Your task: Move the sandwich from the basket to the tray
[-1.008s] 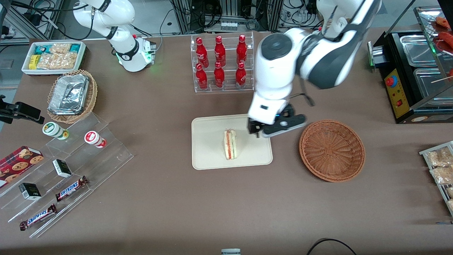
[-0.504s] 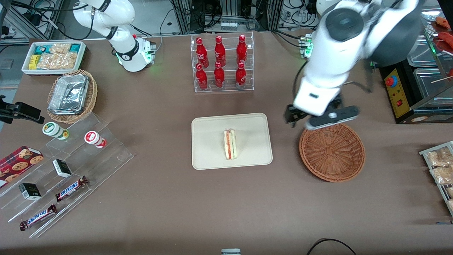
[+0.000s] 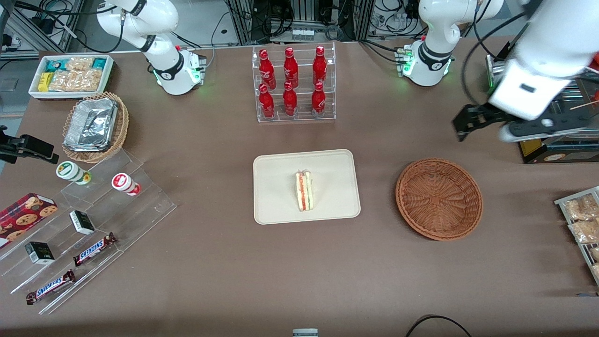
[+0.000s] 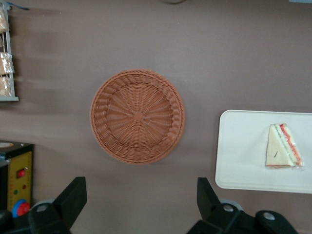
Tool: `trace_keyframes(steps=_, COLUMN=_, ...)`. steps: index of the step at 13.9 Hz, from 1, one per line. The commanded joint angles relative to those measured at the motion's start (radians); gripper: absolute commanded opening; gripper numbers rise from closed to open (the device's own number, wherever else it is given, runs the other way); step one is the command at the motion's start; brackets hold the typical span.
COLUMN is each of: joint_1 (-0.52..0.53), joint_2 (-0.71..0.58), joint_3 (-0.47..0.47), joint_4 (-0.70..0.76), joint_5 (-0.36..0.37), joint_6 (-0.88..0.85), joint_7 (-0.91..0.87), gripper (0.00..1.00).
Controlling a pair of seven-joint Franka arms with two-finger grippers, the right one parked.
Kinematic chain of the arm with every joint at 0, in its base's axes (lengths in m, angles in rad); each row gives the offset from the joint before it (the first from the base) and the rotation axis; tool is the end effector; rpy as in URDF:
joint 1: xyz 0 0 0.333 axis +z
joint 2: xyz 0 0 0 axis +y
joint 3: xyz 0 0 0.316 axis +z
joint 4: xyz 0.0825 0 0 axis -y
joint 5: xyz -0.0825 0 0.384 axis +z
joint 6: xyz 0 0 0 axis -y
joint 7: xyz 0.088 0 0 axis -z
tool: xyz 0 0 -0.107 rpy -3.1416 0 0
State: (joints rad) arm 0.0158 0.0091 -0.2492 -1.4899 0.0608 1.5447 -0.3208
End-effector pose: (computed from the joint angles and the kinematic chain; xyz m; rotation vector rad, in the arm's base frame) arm 0.5418 -0.1212 0.6555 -3.0934 -0.1400 -0.0933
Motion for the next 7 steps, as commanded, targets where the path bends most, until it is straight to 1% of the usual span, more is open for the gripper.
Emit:
trace_keyframes(steps=1, joint_1=-0.022, joint_2=-0.046, joint_3=0.106, joint_4=-0.017, joint_5=-0.029, joint_6=-0.046, joint_7=0.159, gripper=1.00)
trace_keyframes(steps=3, joint_1=-0.016, joint_2=-0.043, joint_3=0.178, joint_4=0.011, joint_5=-0.030, joint_6=-0.051, joint_7=0.268, gripper=1.00)
trace_keyframes(steps=5, joint_1=-0.022, joint_2=-0.038, joint_3=0.192, joint_4=0.019, joint_5=-0.016, joint_6=-0.049, joint_7=0.314, gripper=1.00)
trace_keyframes(steps=7, joint_1=-0.026, joint_2=-0.031, joint_3=0.192, joint_4=0.016, joint_5=-0.013, joint_6=-0.046, joint_7=0.316, gripper=1.00)
